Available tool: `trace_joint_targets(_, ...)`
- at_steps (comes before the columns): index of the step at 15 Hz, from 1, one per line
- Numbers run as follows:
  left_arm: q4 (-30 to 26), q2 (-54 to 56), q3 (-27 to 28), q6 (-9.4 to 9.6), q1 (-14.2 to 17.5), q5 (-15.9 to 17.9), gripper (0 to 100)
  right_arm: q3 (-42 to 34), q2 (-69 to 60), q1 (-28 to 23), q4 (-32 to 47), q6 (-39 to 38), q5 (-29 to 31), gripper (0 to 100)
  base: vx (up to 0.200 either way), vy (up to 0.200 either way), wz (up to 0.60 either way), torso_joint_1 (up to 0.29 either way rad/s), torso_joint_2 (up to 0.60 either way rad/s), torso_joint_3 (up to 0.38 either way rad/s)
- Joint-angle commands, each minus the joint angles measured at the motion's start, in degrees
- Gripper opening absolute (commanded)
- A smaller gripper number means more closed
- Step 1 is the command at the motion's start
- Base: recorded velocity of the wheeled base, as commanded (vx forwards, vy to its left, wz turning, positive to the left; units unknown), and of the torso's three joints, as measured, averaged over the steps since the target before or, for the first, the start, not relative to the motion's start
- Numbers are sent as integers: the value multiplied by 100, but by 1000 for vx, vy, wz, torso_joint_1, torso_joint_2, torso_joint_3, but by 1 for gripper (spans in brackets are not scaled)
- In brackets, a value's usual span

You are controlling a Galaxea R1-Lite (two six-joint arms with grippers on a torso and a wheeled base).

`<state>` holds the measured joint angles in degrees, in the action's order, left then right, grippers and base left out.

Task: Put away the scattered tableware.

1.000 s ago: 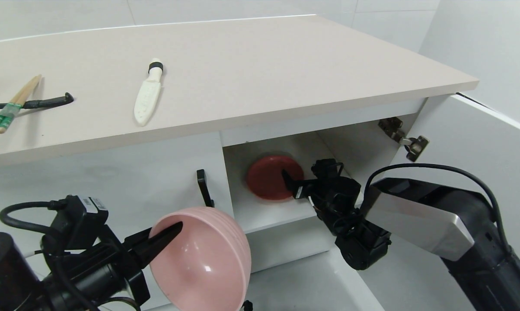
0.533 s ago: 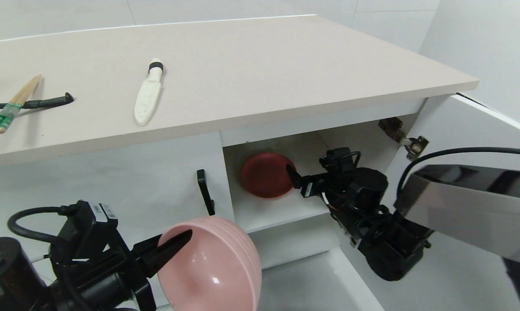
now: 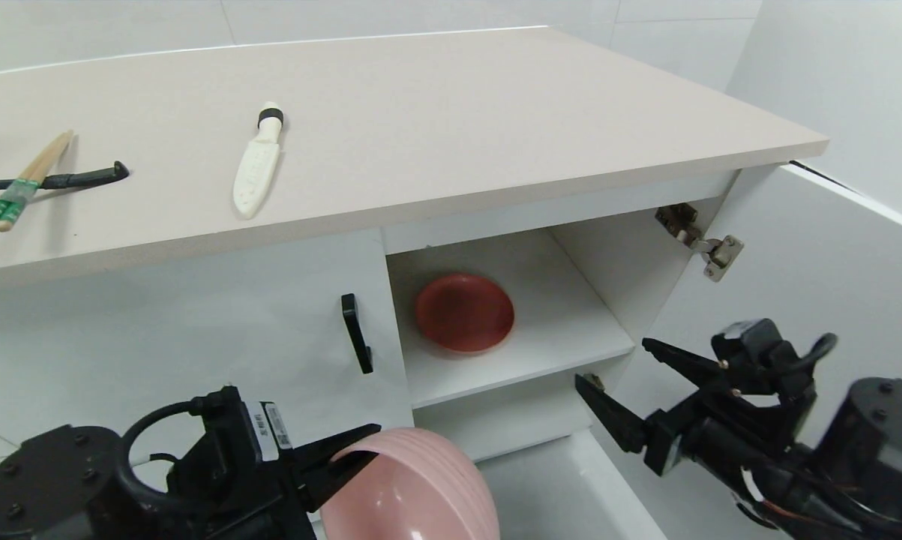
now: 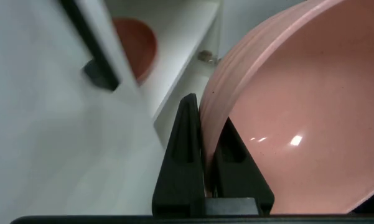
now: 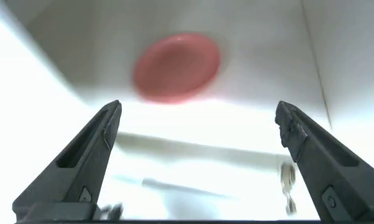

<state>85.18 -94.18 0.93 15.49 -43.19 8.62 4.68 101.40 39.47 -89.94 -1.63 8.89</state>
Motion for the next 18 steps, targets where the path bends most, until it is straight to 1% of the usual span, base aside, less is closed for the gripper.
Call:
trace_joint_targets(1, 96, -311, 145, 85, -251, -36, 0, -319, -551, 122, -6, 14, -1, 100, 0, 0, 0, 0, 0, 0)
trace_joint_targets(2, 157, -619, 514, 437, -409, -422, 0, -275, -657, 78, -6, 119, -1, 100, 0, 0, 0, 0, 0, 0)
trace_joint_targets(3, 210, -917, 848, 595, -559, -686, 0, -275, -718, 69, -6, 128, -1, 100, 0, 0, 0, 0, 0, 0)
trace_joint_targets(4, 254, -1049, 971, 595, -629, -774, 0, -292, -762, 69, -6, 128, -1, 100, 0, 0, 0, 0, 0, 0)
trace_joint_targets(5, 482, -1454, 1261, 534, -761, -1038, 0, -327, -806, 52, -6, 128, -1, 100, 0, 0, 0, 0, 0, 0)
trace_joint_targets(7, 482, -1902, 1656, 586, -831, -1310, 0, -327, -806, -80, -6, 128, -1, 100, 0, 0, 0, 0, 0, 0)
trace_joint_targets(8, 482, -1981, 1788, 560, -919, -1460, 0, -319, -824, -98, -6, 119, -1, 100, 0, 0, 0, 0, 0, 0)
trace_joint_targets(9, 482, -2025, 1894, 551, -946, -1618, 0, -319, -841, -98, -6, 119, -1, 100, 0, 0, 0, 0, 0, 0)
trace_joint_targets(10, 482, -2122, 2131, 569, -946, -1890, 0, -310, -868, -98, -6, 128, -1, 100, 0, 0, 0, 0, 0, 0)
trace_joint_targets(11, 482, -2174, 2245, 578, -954, -2048, 0, -310, -868, -98, -6, 128, -1, 100, 0, 0, 0, 0, 0, 0)
trace_joint_targets(12, 482, -2227, 2333, 595, -954, -2127, 0, -310, -868, -98, -6, 128, -1, 100, 0, 0, 0, 0, 0, 0)
trace_joint_targets(15, 482, -2438, 2729, 613, -1007, -2646, 0, -319, -876, -133, -6, 128, -1, 100, 0, 0, 0, 0, 0, 0)
trace_joint_targets(17, 482, -2570, 3089, 683, -1016, -2954, 0, -327, -876, -133, -6, 119, -1, 100, 0, 0, 0, 0, 0, 0)
trace_joint_targets(18, 482, -2605, 3379, 727, -1016, -3121, 0, -389, -868, -133, -6, 119, -1, 100, 0, 0, 0, 0, 0, 0)
